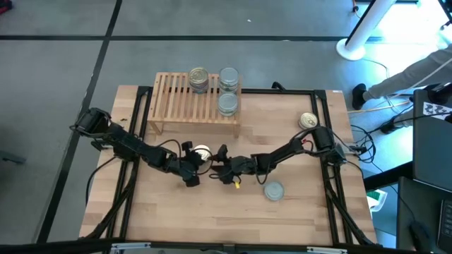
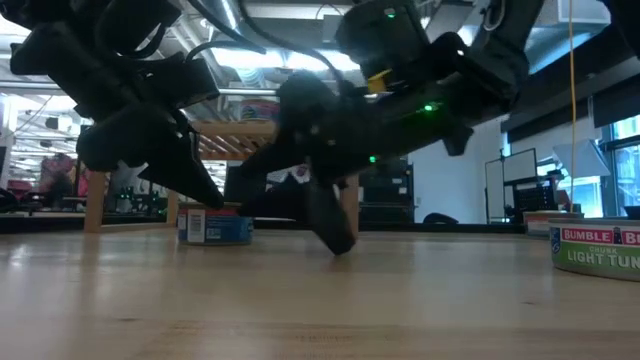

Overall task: Stack canned seafood by type on shelf
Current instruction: Put the blue tuna can on the shelf and align it with the other stacked blue tuna cans

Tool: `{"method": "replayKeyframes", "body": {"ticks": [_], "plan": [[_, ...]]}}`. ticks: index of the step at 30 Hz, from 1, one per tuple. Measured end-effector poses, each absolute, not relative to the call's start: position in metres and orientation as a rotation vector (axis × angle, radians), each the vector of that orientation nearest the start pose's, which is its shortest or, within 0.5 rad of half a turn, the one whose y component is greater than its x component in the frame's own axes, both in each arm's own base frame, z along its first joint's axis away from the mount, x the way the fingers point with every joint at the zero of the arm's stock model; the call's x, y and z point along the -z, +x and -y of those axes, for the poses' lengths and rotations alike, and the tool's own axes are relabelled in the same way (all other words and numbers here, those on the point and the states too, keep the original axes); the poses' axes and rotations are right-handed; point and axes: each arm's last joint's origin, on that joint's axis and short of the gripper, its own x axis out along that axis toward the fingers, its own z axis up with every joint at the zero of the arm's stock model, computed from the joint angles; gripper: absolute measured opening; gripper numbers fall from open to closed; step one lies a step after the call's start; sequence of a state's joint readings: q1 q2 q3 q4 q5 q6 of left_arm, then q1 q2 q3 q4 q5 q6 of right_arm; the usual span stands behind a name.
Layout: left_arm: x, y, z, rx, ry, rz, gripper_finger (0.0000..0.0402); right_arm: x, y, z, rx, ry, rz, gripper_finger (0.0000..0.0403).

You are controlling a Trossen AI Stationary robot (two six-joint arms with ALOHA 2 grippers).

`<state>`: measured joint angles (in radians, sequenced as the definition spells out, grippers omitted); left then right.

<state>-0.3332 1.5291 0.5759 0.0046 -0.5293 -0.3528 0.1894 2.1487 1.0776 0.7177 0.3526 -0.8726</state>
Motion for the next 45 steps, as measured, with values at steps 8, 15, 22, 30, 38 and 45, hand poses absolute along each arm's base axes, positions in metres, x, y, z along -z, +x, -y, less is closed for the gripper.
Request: {"method": "replayKeyframes", "body": {"ticks": [8, 15, 22, 30, 38, 45], "plan": [[-0.135, 0.253, 0.073, -0.306, 0.033, -0.794, 0.0001, -0.106, 0.427, -0.072, -0.034, -1.048, -0.466, 0.0237], [-0.138, 0.255, 0.074, -0.316, 0.008, -0.781, 0.0000, -0.106, 0.426, -0.074, -0.002, -1.059, -0.491, 0.0237], [-0.139, 0.256, 0.073, -0.327, 0.009, -0.767, 0.0000, -0.105, 0.422, -0.088, 0.013, -1.089, -0.502, 0.0237], [-0.140, 0.256, 0.073, -0.345, -0.032, -0.751, 0.0000, -0.104, 0.419, -0.094, 0.055, -1.108, -0.535, 0.0237], [-0.154, 0.255, 0.073, -0.343, -0.068, -0.699, 0.0000, -0.101, 0.417, -0.098, 0.042, -1.121, -0.558, 0.0237], [-0.156, 0.254, 0.073, -0.341, -0.072, -0.691, 0.0000, -0.101, 0.416, -0.099, 0.063, -1.121, -0.566, 0.0237]]}}
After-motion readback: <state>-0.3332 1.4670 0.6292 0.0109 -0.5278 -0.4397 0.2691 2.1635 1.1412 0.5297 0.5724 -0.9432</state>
